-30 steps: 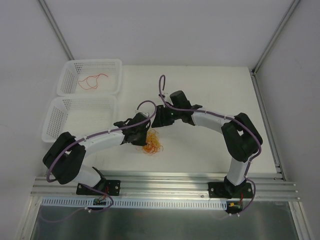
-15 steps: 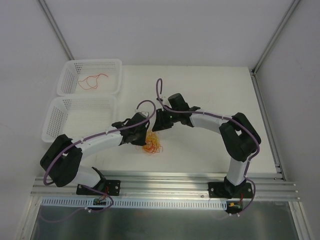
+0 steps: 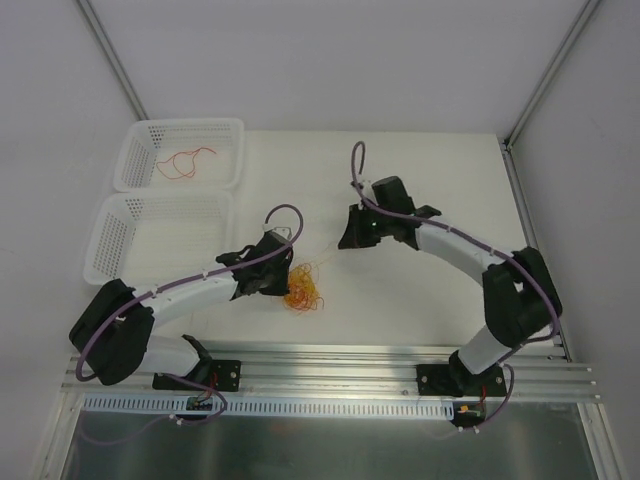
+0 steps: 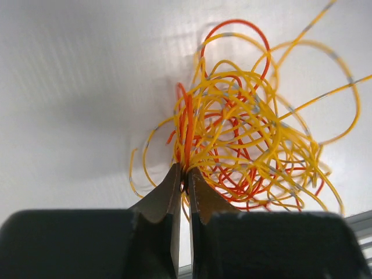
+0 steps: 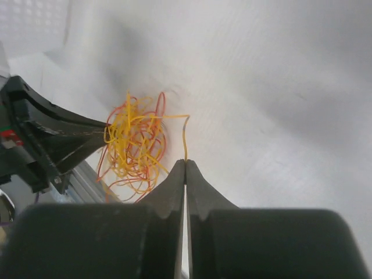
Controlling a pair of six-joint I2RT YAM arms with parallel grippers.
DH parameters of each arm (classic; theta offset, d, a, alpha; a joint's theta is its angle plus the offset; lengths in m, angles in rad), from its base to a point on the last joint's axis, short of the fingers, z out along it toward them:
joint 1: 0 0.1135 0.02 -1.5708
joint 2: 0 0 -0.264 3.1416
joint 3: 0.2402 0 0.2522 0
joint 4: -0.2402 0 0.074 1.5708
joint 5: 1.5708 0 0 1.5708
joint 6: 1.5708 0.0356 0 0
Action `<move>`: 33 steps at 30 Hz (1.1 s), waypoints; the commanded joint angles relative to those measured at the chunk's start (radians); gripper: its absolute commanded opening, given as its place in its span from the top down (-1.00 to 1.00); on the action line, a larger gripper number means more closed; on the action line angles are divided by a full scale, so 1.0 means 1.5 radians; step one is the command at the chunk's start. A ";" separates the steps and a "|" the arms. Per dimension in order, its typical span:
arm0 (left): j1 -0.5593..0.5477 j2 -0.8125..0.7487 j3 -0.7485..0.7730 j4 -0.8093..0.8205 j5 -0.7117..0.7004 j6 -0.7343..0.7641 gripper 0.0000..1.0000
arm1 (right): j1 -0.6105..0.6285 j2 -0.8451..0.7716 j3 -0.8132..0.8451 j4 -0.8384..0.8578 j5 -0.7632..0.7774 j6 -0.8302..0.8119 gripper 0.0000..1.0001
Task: Untangle the cables
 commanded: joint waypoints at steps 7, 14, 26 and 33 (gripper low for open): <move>-0.002 -0.037 -0.037 -0.017 -0.046 -0.052 1.00 | -0.264 -0.322 0.073 -0.225 0.105 -0.025 0.99; 0.001 -0.005 -0.007 -0.017 -0.042 -0.053 1.00 | -0.325 -0.398 0.206 -0.303 0.056 -0.025 0.99; 0.002 0.052 0.026 -0.016 -0.049 -0.084 1.00 | -0.371 -0.414 0.494 -0.377 0.071 -0.030 0.99; 0.003 0.051 0.029 -0.017 -0.061 -0.101 1.00 | -0.380 -0.414 0.602 -0.327 0.108 -0.016 0.99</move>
